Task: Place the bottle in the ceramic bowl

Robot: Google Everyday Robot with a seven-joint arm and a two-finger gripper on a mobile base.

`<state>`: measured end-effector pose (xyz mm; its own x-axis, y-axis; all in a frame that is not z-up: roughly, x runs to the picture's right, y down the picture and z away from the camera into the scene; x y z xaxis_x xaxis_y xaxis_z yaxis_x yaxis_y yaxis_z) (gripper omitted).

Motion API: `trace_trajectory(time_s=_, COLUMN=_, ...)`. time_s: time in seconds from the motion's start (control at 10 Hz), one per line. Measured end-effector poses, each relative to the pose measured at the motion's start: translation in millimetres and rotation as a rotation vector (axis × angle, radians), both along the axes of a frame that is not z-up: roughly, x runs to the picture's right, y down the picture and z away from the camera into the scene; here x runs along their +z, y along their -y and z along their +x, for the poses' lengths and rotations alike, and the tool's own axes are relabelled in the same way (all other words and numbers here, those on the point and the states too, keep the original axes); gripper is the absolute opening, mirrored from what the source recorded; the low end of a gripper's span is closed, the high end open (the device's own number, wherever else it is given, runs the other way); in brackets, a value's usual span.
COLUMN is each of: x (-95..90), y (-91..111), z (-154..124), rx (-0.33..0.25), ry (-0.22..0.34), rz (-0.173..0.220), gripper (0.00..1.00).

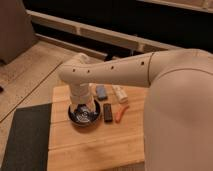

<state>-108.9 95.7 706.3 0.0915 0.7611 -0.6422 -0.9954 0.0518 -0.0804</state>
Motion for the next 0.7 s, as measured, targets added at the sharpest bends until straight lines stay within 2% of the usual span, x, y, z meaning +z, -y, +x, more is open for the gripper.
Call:
trace_trajectory(time_s=0.1, x=17.1, y=22.3, z=4.0, rx=0.007, ry=0.043, rz=0.045, gripper=0.65)
trace_trajectory(time_s=0.4, x=53.1, y=73.0, z=26.9, rx=0.018, ry=0.121, rz=0.154, gripper=0.65)
trace_trajectory(time_s=0.7, x=68.9, y=109.6, z=66.4, rx=0.051, ry=0.14, rz=0.217, gripper=0.65)
